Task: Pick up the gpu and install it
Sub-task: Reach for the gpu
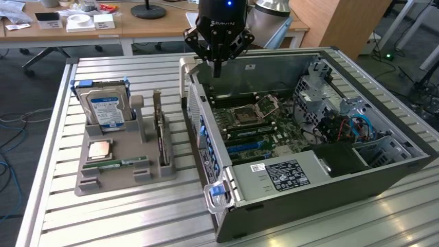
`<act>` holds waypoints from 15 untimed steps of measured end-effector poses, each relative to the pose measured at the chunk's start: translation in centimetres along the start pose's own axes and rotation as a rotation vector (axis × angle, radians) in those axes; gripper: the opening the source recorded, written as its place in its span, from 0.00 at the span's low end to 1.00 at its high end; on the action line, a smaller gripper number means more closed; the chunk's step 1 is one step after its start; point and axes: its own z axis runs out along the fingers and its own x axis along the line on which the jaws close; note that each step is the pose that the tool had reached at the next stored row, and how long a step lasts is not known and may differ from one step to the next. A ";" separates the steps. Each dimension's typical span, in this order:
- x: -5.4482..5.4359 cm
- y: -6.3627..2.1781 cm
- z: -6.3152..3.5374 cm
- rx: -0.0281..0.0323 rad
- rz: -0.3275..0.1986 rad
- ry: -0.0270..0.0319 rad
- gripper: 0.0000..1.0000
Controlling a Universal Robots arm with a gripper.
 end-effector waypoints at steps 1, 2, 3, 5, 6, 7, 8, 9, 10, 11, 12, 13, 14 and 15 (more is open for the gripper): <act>0.0 0.00 0.00 0.0000 0.000 0.0000 0.11; 0.0 0.00 0.00 0.0000 0.000 0.0000 0.11; 0.0 0.00 0.00 0.0000 0.000 0.0000 0.11; 0.0 0.00 0.00 0.0000 0.000 0.0000 0.11; 0.0 0.00 0.00 0.0001 0.000 0.0000 0.11; 0.0 0.00 0.00 0.0000 0.000 0.0000 0.11; 0.0 0.00 0.00 0.0001 0.000 0.0000 0.11; 0.0 0.00 0.00 0.0000 0.000 0.0000 0.11; 0.0 0.00 0.00 0.0000 0.000 0.0000 0.11; 0.1 -0.01 -0.01 0.0000 0.000 0.0000 0.11; 0.2 -0.01 0.00 0.0000 0.000 0.0000 0.11; 0.2 -0.02 -0.01 0.0001 0.000 0.0001 0.11; 0.3 -0.02 -0.01 0.0000 0.000 0.0000 0.11; 0.4 -0.03 -0.01 0.0000 0.000 0.0000 0.11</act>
